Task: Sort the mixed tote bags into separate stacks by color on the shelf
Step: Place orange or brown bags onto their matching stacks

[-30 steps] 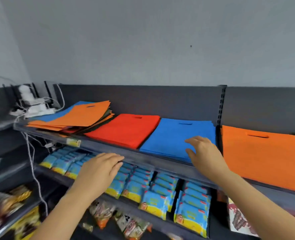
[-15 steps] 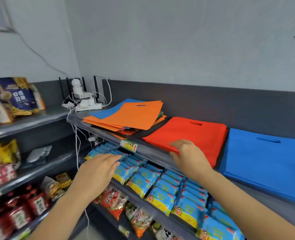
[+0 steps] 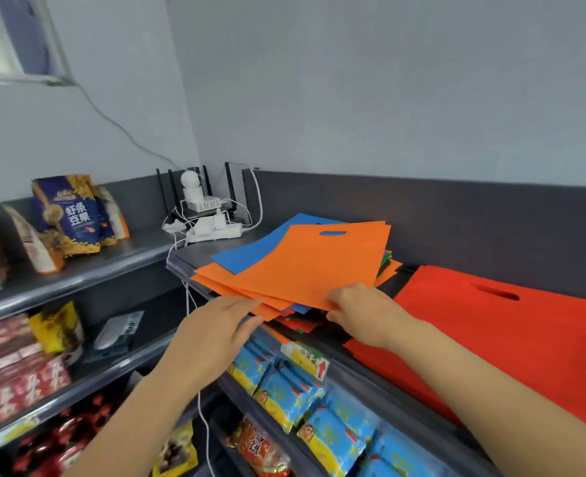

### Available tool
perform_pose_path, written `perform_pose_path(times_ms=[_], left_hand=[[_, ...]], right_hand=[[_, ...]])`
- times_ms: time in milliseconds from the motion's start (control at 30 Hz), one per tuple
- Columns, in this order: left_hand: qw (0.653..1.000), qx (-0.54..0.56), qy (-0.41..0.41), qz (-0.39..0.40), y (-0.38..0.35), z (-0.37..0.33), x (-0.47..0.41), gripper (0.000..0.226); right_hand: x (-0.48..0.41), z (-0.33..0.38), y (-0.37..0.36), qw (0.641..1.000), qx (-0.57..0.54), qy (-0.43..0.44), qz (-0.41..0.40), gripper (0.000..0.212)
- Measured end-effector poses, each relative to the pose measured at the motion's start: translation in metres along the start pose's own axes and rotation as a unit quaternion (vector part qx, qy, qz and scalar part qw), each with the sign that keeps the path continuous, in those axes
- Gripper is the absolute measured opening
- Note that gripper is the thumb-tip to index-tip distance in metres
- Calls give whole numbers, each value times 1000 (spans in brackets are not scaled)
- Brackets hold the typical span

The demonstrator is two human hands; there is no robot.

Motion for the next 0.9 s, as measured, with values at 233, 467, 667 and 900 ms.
perform_pose_path(times_ms=[233, 467, 667, 900], left_hand=[[999, -15, -45, -5, -11, 41, -52, 55], [994, -22, -77, -71, -9, 81, -96, 79], [983, 52, -165, -64, -32, 98, -110, 62], [962, 181, -146, 141, -91, 123, -104, 115]], right_hand=[[-29, -20, 22, 993, -55, -59, -90, 18], [-37, -31, 51, 975, -122, -86, -165, 18], [-37, -25, 18, 966, -222, -133, -10, 43], [-29, -70, -12, 840, -378, -386, -60, 21]])
Point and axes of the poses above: each hand's wrist, its own x-axis away from the middle knuckle, its own y-axis out of the back of the hand, z = x × y, the point moved 8 cm from there along -x, towards the middle knuckle, and after that the axes turned 9 degrees about -y, right-handed, at the moved point
